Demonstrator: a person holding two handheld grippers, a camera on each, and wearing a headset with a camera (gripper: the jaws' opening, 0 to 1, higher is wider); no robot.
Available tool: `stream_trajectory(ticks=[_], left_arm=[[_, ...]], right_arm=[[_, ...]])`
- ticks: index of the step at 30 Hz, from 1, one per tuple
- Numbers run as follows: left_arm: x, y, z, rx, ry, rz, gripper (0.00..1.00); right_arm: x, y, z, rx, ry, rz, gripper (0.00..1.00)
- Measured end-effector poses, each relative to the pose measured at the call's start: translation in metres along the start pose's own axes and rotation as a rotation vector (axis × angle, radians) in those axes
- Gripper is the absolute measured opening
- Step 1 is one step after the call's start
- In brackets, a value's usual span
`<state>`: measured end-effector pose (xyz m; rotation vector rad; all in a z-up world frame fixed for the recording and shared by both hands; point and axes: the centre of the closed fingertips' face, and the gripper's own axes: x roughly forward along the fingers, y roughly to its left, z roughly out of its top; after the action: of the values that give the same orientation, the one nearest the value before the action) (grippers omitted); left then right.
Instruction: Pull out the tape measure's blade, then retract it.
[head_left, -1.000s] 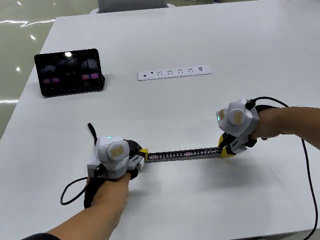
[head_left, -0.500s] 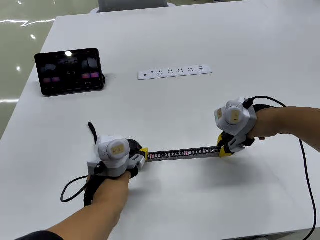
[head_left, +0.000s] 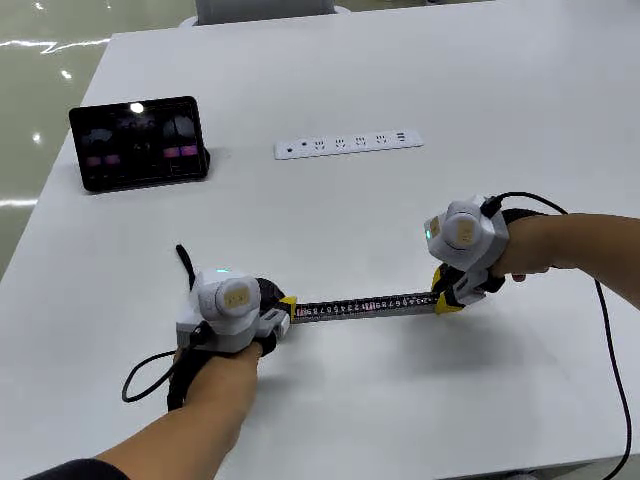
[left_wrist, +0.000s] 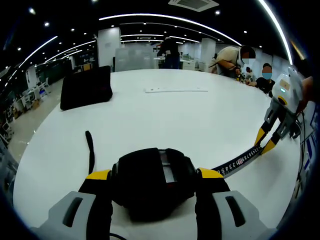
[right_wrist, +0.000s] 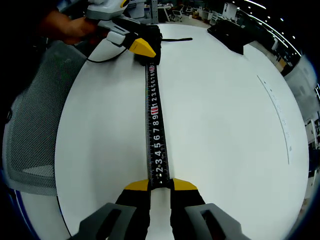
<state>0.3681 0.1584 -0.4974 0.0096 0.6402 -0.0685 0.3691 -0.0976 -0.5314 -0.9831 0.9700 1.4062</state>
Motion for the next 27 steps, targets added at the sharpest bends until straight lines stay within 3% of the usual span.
stream_trajectory(ticks=[27], left_arm=[[0.0009,0.0001,0.0004,0.008,0.009,-0.002,0.62]], right_arm=[[0.0015,0.0002,0.0087,-0.002,0.009,-0.009,0.11]])
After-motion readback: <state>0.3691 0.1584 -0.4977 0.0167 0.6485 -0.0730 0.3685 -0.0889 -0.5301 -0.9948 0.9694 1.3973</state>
